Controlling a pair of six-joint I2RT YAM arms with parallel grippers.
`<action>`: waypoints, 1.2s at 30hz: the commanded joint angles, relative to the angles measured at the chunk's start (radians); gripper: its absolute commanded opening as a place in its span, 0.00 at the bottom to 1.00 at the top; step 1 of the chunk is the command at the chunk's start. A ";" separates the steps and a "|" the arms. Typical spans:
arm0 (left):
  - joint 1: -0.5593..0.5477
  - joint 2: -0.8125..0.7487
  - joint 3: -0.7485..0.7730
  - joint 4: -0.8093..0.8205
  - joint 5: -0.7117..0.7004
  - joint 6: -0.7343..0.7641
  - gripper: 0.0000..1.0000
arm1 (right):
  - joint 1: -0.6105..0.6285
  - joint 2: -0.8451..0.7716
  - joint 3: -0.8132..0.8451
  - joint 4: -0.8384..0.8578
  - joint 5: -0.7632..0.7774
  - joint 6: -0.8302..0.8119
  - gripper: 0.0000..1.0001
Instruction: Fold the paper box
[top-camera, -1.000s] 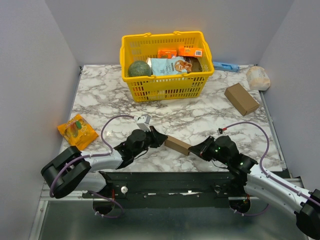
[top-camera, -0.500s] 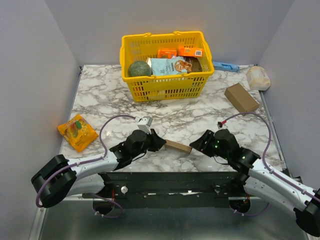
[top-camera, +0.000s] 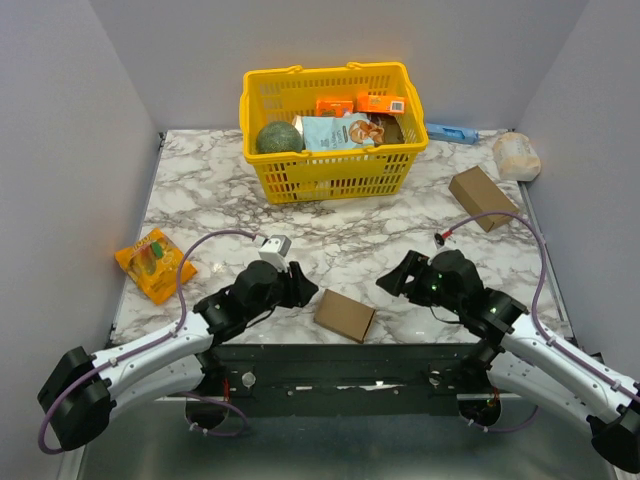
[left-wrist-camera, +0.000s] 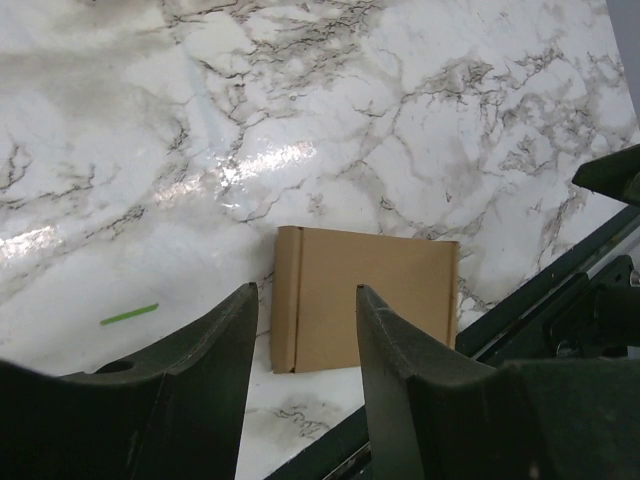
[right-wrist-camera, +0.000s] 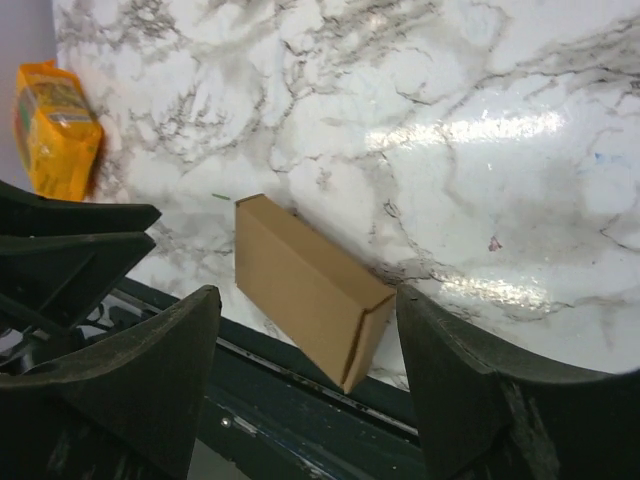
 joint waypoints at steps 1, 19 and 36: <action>0.006 -0.083 -0.095 -0.036 0.056 -0.033 0.60 | -0.001 -0.011 -0.048 -0.026 -0.043 -0.025 0.80; -0.333 0.126 -0.111 0.062 0.298 -0.140 0.60 | -0.001 0.007 -0.040 0.004 -0.050 -0.019 0.81; -0.109 0.610 0.065 0.490 0.264 -0.077 0.61 | -0.001 -0.075 -0.024 -0.025 -0.044 -0.025 0.81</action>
